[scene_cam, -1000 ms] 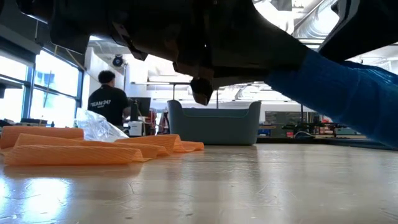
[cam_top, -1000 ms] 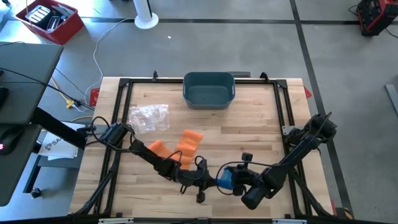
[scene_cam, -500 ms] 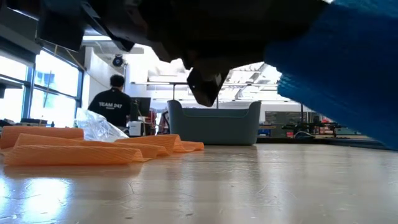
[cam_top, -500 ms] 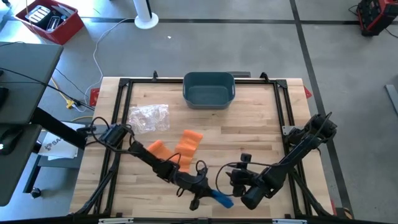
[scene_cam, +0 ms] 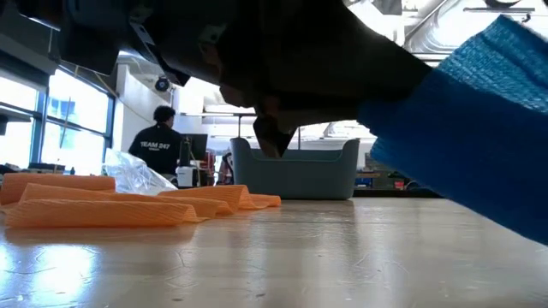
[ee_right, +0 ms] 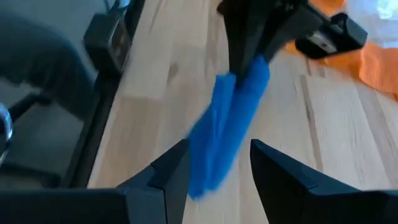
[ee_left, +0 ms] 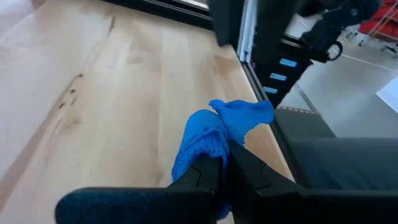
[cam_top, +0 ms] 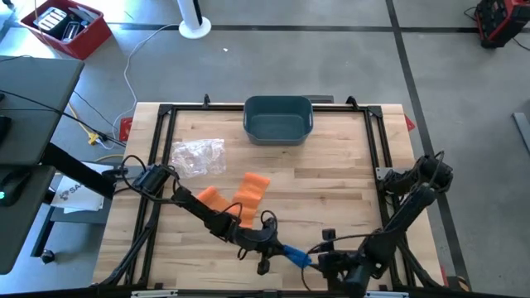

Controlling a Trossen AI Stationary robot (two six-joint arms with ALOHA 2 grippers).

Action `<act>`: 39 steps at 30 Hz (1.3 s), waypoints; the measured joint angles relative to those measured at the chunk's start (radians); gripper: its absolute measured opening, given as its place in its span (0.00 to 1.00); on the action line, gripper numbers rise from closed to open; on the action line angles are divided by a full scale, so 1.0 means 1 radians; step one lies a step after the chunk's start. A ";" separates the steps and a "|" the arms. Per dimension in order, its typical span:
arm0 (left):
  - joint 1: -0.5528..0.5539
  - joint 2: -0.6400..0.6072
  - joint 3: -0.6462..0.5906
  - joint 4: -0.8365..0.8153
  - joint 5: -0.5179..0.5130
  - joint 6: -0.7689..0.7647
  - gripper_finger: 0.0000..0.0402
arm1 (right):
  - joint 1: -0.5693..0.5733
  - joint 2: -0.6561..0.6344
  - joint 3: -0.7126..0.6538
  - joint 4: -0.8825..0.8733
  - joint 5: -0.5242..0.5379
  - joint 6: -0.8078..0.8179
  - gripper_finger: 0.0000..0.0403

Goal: Roll bandage
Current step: Roll the blue bandage

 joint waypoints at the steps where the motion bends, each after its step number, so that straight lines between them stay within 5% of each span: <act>1: 0.000 0.000 0.000 0.000 -0.008 -0.006 0.01 | -0.001 0.013 0.000 0.015 0.017 0.000 0.39; 10: 0.002 0.000 0.000 -0.002 -0.022 -0.006 0.01 | -0.067 0.109 0.000 0.169 -0.020 -0.112 0.38; 15: 0.002 0.001 0.000 -0.010 -0.048 -0.012 0.01 | -0.096 0.126 0.000 0.178 -0.020 -0.106 0.26; 20: -0.008 0.001 0.000 0.000 -0.202 -0.014 0.01 | -0.085 0.126 0.000 0.203 -0.030 -0.128 0.03; 25: -0.008 0.000 0.000 0.009 -0.426 -0.014 0.01 | -0.050 0.126 0.000 0.282 -0.115 -0.160 0.03; 39: 0.005 -0.003 0.000 0.509 -0.461 -0.048 0.01 | -0.058 0.172 0.000 0.310 -0.082 -0.209 0.00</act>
